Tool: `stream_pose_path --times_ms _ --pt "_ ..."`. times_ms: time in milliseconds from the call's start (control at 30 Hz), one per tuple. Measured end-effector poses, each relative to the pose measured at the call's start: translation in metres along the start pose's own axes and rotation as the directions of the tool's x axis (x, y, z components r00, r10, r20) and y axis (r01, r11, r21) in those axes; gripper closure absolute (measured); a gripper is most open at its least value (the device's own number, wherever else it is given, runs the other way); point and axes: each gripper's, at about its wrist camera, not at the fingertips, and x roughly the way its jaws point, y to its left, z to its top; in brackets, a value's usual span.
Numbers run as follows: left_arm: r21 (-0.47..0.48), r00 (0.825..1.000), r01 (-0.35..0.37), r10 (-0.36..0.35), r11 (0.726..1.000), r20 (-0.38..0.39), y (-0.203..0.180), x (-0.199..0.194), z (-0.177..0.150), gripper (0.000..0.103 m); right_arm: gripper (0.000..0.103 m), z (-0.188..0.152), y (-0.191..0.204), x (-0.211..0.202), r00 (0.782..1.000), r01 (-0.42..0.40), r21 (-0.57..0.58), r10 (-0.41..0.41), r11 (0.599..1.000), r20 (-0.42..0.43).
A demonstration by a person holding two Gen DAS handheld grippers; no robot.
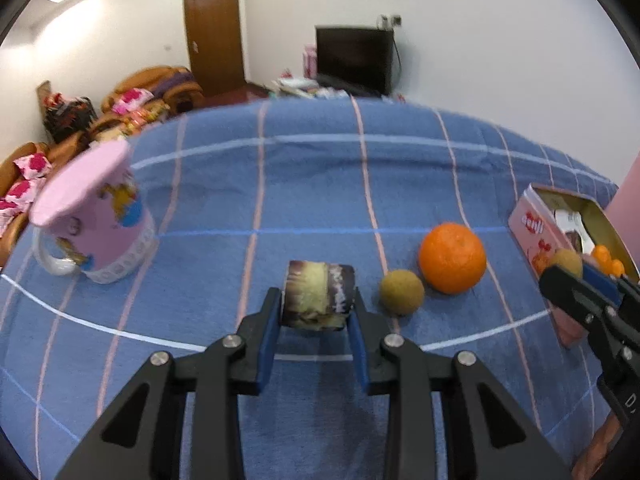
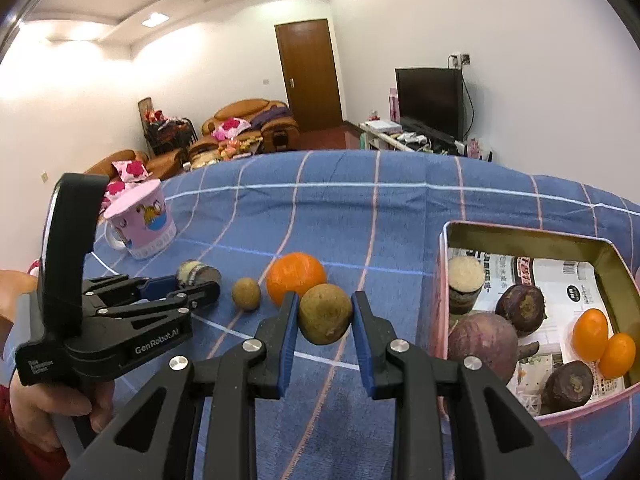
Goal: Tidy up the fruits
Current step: 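Carry the cake roll with the left tool while the right carries the kiwi over the tin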
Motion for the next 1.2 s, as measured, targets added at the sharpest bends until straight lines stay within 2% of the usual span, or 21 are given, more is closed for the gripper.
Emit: stream_pose_path --times_ms 133,200,400,533,767,1200 --pt "-0.010 0.990 -0.079 0.080 0.997 0.117 -0.003 -0.025 -0.005 0.070 0.075 -0.003 0.006 -0.010 0.999 0.014 -0.019 -0.013 1.000 0.048" --pt "-0.001 0.977 -0.110 0.108 0.994 0.181 -0.013 -0.038 -0.009 0.070 0.075 -0.004 0.010 -0.016 0.997 0.027 -0.035 -0.024 0.999 0.078" --pt "0.084 0.943 -0.197 0.165 0.977 0.290 -0.039 -0.054 -0.006 0.070 0.075 -0.005 0.014 -0.027 0.990 0.061 -0.057 -0.053 0.997 0.131" --pt "0.108 0.938 -0.214 0.173 0.971 0.300 -0.050 -0.058 -0.009 0.070 0.075 -0.008 0.012 -0.031 0.990 0.072 -0.066 -0.063 0.995 0.129" --pt "0.109 0.942 -0.208 0.168 0.972 0.292 -0.066 -0.061 -0.018 0.070 0.075 -0.014 -0.001 -0.043 0.990 0.085 -0.050 -0.078 0.995 0.117" --pt "0.093 0.957 -0.145 0.116 0.985 0.266 -0.101 -0.064 -0.025 0.070 0.075 -0.022 -0.031 -0.064 0.985 0.124 -0.049 -0.117 0.991 0.128"
